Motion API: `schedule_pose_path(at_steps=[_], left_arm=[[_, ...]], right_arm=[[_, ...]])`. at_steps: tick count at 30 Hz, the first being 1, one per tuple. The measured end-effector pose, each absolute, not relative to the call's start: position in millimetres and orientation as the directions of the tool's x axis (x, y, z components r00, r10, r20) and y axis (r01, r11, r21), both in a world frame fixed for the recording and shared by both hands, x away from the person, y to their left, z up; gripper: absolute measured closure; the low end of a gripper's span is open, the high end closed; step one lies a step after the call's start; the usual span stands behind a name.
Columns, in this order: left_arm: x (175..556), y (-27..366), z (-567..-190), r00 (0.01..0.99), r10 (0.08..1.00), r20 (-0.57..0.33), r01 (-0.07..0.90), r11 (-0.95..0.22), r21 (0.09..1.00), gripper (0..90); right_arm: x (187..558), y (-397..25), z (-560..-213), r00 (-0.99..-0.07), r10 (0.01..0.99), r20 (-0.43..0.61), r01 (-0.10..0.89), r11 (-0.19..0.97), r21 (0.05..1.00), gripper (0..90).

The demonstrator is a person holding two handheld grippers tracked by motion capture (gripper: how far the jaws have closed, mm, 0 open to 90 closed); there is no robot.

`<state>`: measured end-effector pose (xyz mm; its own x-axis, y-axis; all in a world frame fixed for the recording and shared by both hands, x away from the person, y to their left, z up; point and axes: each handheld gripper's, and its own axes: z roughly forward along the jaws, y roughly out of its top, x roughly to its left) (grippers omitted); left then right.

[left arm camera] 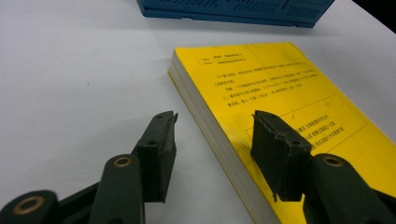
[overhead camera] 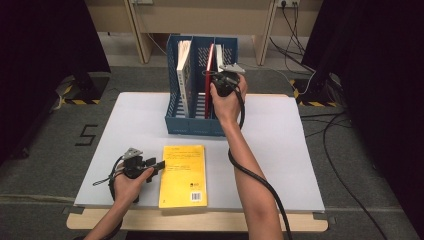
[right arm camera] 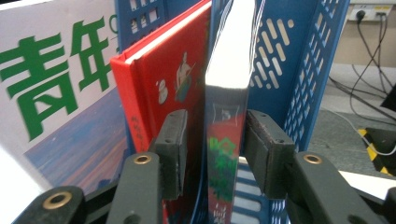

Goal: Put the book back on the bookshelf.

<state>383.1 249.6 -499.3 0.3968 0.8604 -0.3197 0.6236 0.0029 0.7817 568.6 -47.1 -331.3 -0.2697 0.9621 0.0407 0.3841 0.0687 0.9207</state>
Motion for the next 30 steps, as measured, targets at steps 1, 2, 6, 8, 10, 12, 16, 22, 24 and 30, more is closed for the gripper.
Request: schedule_pose_path(at_steps=[1, 2, 6, 8, 10, 12, 16, 22, 24, 30], left_arm=[[383, 250, -499, 0.397, 0.861, -0.319, 0.624, 0.002, 0.782, 48.4], [383, 250, -499, 0.396, 0.861, -0.319, 0.624, 0.002, 0.781, 48.4], [383, 249, -499, 0.399, 0.861, -0.315, 0.623, -0.002, 0.782, 48.3], [383, 248, -499, 0.400, 0.860, -0.316, 0.624, -0.003, 0.781, 48.3], [383, 248, -499, 0.401, 0.860, -0.317, 0.621, -0.001, 0.783, 48.3], [383, 248, -499, 0.400, 0.861, -0.315, 0.622, -0.002, 0.783, 48.4], [383, 247, -499, 0.401, 0.860, -0.316, 0.623, -0.003, 0.782, 48.4], [383, 246, -499, 0.400, 0.859, -0.320, 0.622, 0.002, 0.783, 48.3], [383, 246, -498, 0.403, 0.859, -0.317, 0.621, -0.001, 0.784, 48.4], [382, 246, -498, 0.400, 0.858, -0.323, 0.622, 0.004, 0.783, 48.5]], right_arm=[[567, -48, -332, -0.266, 0.963, 0.053, 0.390, 0.057, 0.919, 59.8], [566, -49, -332, -0.266, 0.962, 0.059, 0.394, 0.052, 0.917, 59.8], [561, -52, -333, -0.268, 0.961, 0.063, 0.398, 0.051, 0.916, 59.6], [557, -54, -332, -0.273, 0.960, 0.063, 0.395, 0.052, 0.917, 59.5], [554, -55, -330, -0.278, 0.959, 0.056, 0.391, 0.060, 0.918, 59.4], [549, -56, -329, -0.282, 0.957, 0.069, 0.400, 0.052, 0.915, 59.3], [541, -60, -331, -0.294, 0.952, 0.090, 0.414, 0.041, 0.909, 59.4], [530, -67, -334, -0.318, 0.941, 0.113, 0.453, 0.046, 0.891, 59.6], [526, -70, -334, -0.326, 0.936, 0.131, 0.469, 0.040, 0.882, 59.9], [515, -78, -336, -0.335, 0.930, 0.152, 0.510, 0.043, 0.859, 59.9]])
